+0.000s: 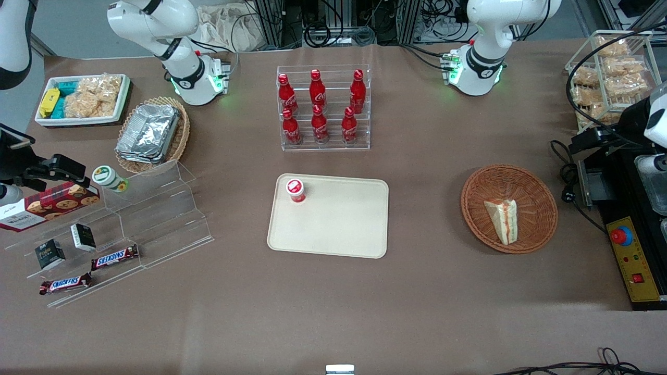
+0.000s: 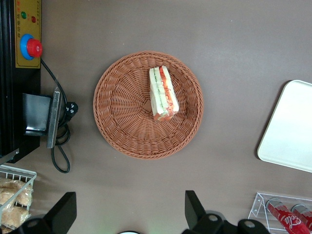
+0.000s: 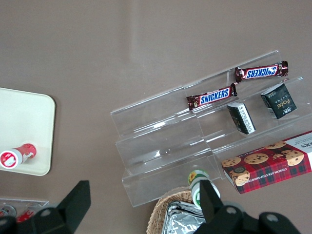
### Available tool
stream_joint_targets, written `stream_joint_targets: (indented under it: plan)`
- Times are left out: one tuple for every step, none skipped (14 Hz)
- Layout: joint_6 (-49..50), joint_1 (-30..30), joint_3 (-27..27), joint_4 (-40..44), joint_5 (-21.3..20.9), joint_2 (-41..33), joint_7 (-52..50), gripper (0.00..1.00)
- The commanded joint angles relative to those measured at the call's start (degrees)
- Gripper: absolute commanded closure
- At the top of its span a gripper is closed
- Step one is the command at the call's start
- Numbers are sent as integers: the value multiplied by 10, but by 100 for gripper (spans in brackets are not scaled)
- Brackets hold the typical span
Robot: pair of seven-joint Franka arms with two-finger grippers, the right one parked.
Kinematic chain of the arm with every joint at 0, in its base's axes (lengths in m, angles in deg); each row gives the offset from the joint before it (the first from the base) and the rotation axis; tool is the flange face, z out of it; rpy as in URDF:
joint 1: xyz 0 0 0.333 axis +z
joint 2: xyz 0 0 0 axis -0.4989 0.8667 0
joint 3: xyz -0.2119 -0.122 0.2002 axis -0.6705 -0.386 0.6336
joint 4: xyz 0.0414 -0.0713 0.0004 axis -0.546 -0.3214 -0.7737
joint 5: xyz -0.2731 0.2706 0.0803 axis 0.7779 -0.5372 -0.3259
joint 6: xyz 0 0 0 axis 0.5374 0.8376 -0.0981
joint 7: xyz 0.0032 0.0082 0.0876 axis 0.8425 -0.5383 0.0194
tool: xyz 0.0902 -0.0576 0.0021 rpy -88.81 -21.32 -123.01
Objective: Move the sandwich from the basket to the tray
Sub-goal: 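Move the left gripper toward the wicker basket holding the sandwich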
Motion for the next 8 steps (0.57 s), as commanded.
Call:
stream_joint_targets:
  plan:
    - [6,-1,1,15,6,36,-1,0]
    - [4,-1,1,15,6,52,-1,0]
    - [-5,-1,1,15,5,69,-2,0]
    - [-20,-1,1,11,6,79,-2,0]
    - [-46,-1,1,1,10,89,-4,0]
    - [-62,-3,1,-3,10,102,-15,0]
    - [-74,-5,0,-5,10,117,-42,0]
    - [-91,-6,-1,-5,11,132,-77,0]
